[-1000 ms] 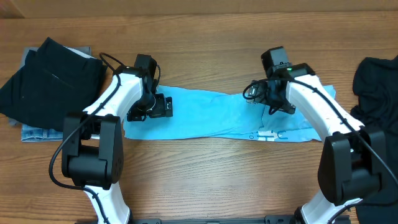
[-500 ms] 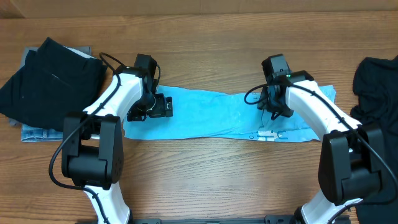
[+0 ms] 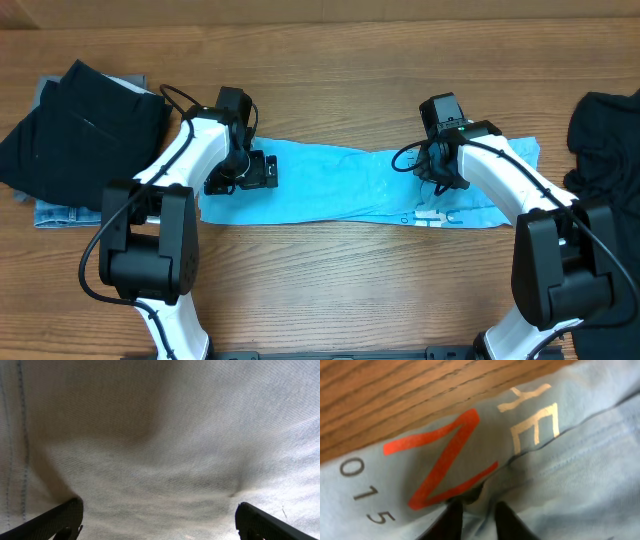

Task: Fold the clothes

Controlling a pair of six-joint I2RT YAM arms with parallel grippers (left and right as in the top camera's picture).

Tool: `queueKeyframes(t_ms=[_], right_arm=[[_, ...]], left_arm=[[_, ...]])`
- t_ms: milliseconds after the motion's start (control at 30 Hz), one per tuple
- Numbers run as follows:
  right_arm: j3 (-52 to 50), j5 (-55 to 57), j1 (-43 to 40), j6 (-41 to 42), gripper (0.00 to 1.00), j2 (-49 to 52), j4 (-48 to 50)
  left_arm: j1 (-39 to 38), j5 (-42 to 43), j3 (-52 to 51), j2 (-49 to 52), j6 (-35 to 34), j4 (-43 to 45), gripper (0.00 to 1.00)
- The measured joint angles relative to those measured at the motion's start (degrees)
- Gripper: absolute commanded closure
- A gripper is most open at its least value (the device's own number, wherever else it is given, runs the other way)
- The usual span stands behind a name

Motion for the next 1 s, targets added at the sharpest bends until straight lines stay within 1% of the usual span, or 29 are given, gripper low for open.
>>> queueKeyframes(t_ms=[67, 300, 733, 1000], right_arm=[[0.0, 0.1, 0.0, 0.0, 0.92, 0.0, 0.1], [0.0, 0.2, 0.0, -0.3, 0.96, 0.0, 0.0], [0.0, -1.2, 0.1, -0.6, 0.96, 0.0, 0.1], [2.1, -1.4, 3.1, -1.9, 0.96, 0.0, -1.4]], left_arm=[[0.0, 0.0, 0.0, 0.0, 0.0, 0.0, 0.0], [0.0, 0.0, 0.0, 0.0, 0.0, 0.0, 0.0], [0.0, 0.0, 0.0, 0.0, 0.0, 0.0, 0.0], [0.0, 0.0, 0.0, 0.0, 0.0, 0.0, 0.0]])
